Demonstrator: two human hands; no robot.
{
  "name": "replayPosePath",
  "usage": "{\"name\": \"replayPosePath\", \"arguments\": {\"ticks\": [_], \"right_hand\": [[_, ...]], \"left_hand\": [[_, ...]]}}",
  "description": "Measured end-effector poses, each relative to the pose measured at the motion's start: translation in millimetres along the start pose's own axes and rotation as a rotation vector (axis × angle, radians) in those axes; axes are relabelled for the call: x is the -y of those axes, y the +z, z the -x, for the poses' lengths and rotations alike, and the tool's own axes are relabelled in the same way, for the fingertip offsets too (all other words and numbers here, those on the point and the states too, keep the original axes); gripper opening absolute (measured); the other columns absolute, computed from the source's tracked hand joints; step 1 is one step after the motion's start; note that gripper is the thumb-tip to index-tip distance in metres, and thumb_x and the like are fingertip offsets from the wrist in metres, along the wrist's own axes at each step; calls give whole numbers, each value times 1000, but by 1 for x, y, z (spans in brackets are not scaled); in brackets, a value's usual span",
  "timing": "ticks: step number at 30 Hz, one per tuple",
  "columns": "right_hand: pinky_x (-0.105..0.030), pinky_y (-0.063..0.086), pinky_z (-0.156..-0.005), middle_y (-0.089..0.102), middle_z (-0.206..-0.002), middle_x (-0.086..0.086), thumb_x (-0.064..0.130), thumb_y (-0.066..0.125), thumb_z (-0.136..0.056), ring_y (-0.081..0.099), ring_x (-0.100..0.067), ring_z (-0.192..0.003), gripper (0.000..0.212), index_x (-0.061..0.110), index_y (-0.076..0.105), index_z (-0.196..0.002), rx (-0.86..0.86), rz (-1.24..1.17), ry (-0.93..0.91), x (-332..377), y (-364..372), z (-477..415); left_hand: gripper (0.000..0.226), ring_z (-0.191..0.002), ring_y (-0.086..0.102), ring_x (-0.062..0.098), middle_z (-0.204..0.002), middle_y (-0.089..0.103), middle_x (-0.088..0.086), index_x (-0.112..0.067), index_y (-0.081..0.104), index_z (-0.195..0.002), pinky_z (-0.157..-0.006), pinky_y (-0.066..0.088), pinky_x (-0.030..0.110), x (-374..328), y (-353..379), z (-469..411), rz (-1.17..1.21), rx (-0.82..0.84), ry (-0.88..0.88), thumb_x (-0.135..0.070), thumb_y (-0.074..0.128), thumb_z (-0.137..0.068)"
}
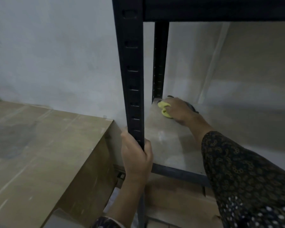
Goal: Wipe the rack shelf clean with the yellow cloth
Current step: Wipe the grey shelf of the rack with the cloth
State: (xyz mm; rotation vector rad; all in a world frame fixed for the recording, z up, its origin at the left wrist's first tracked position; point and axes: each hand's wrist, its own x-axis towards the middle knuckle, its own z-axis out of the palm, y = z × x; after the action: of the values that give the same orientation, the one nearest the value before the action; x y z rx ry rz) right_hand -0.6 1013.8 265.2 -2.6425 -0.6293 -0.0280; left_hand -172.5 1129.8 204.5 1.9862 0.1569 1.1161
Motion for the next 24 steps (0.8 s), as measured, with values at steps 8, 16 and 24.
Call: {"name": "replayPosePath", "arguments": {"ticks": [8, 16, 24], "right_hand": [[-32, 35, -100, 53, -139, -7, 18, 46, -96, 48, -24, -124, 38, 23, 55, -133, 170, -108, -128, 18, 8, 51], [-23, 37, -102, 55, -134, 4, -2, 48, -89, 49, -10, -121, 45, 23, 65, -123, 305, -263, -235, 36, -3, 148], [-8, 44, -73, 65, -109, 4, -8, 46, -91, 60, 4, -87, 38, 12, 69, -115, 39, -488, -134, 18, -36, 215]], "left_hand": [[54, -65, 41, 16, -82, 40, 4, 14, 42, -106, -52, 33, 12, -6, -2, 2, -16, -18, -19, -35, 35, -85], [53, -74, 54, 30, -90, 53, 21, 9, 38, -115, -60, 35, 23, -12, -13, 5, -21, 37, 55, -36, 33, -88], [33, -74, 50, 19, -93, 49, 10, -2, 33, -122, -60, 37, 21, -12, -14, 4, 29, 87, 61, -19, 44, -95]]}}
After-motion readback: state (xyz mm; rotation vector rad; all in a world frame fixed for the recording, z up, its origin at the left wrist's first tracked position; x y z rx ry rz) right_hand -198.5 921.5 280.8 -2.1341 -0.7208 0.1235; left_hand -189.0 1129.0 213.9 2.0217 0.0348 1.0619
